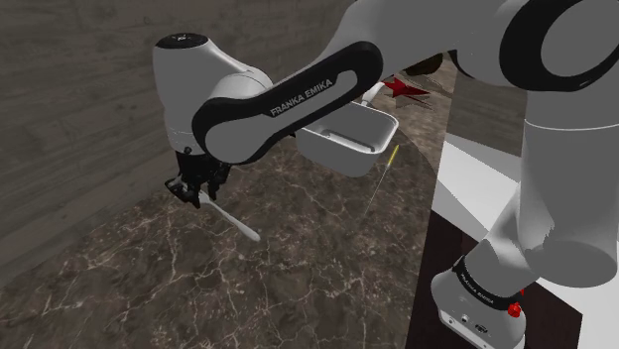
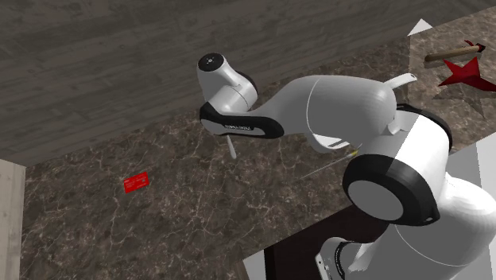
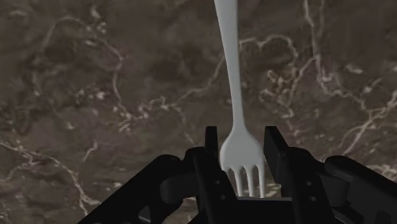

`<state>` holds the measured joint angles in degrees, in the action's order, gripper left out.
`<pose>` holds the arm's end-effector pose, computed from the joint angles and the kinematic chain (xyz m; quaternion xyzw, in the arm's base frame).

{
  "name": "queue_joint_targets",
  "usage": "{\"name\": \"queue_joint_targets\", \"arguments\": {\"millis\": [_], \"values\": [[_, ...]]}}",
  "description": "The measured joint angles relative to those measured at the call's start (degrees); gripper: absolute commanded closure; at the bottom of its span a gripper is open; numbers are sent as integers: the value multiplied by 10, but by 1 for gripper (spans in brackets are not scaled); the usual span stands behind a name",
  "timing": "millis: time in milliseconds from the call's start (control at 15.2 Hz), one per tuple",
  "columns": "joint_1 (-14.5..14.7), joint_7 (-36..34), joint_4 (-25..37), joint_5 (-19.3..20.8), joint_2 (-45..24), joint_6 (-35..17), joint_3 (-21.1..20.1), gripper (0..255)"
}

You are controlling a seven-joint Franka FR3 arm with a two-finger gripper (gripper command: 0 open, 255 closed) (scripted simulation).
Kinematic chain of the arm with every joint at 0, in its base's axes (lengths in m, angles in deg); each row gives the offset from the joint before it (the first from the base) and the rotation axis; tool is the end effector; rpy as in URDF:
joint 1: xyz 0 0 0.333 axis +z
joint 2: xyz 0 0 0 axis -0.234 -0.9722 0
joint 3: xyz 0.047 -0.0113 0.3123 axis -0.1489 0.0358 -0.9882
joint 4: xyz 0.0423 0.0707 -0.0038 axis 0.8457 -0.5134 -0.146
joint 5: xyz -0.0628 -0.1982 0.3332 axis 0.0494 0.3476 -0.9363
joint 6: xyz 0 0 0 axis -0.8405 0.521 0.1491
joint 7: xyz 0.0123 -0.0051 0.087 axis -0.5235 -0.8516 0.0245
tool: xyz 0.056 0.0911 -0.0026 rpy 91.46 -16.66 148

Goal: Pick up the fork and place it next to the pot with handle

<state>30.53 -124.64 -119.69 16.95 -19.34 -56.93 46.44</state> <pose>0.5178 0.4256 0.3335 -0.9972 -0.0637 -0.0392 0.0070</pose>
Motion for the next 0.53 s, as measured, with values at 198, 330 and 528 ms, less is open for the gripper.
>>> {"name": "queue_joint_targets", "arguments": {"millis": [198,330,528], "values": [[-2,4,2,-7,9,13,-4,255],[-3,8,10,-11,15,26,-7,255],[-5,12,18,-18,26,43,-11,255]]}}
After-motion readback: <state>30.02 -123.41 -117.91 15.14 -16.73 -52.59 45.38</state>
